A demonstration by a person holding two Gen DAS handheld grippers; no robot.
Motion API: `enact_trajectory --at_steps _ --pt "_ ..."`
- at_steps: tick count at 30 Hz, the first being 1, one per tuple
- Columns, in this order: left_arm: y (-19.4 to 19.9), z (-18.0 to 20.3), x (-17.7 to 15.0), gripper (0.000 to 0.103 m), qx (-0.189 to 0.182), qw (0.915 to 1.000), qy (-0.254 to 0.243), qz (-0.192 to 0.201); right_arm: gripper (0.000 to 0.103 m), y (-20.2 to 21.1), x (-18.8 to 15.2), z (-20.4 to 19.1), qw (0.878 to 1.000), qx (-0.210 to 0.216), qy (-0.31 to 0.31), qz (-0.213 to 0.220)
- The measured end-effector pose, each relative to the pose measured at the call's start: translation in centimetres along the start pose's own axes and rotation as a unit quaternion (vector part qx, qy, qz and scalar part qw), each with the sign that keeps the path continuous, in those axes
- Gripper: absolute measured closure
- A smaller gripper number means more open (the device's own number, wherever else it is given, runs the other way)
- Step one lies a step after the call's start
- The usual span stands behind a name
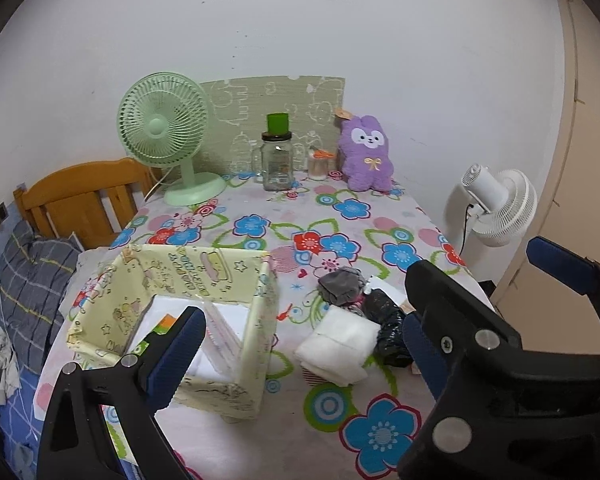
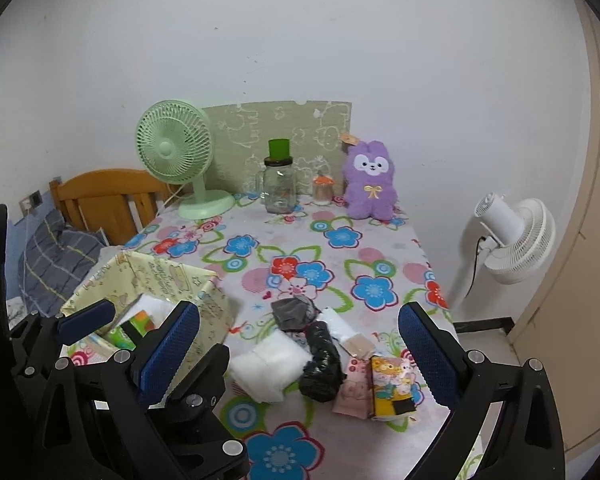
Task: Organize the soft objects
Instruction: 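Withdraw both tools from the box back toward the remaining items, then grasp the yellow cartoon pouch with the right tool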
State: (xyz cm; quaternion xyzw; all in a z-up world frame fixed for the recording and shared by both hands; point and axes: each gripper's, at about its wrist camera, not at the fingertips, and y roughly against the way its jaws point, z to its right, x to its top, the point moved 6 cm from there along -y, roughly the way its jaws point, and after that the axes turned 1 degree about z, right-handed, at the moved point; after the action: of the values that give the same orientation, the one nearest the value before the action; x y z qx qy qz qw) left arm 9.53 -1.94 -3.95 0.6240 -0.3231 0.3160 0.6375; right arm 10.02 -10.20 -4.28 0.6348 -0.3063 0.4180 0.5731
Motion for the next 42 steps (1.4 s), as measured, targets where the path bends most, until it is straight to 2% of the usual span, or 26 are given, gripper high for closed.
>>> enact_trajectory --at_steps 9,19,25,42 --pt "-1.3 2.2 -1.0 0.003 -0.003 1.0000 -0.006 -0.002 0.002 -1.0 -1.6 2.2 1.000 -0.014 -0.009 -0.015" --pt "-3.7 5.2 -2.6 0.003 -0.035 0.9990 -0.015 -0.026 0.003 -2.3 -3.6 5.0 0.999 -0.027 -0.010 -0.027" --pt "-4.7 6.3 -3.3 0.003 -0.022 0.9993 -0.019 -0.021 0.004 -3.6 -4.8 6.2 0.999 -0.023 -0.017 -0.039" --pt "-9.4 9.2 -6.7 0.003 -0.030 0.9946 -0.041 -0.090 0.015 -8.5 -9.2 9.1 0.992 -0.028 -0.041 -0.112"
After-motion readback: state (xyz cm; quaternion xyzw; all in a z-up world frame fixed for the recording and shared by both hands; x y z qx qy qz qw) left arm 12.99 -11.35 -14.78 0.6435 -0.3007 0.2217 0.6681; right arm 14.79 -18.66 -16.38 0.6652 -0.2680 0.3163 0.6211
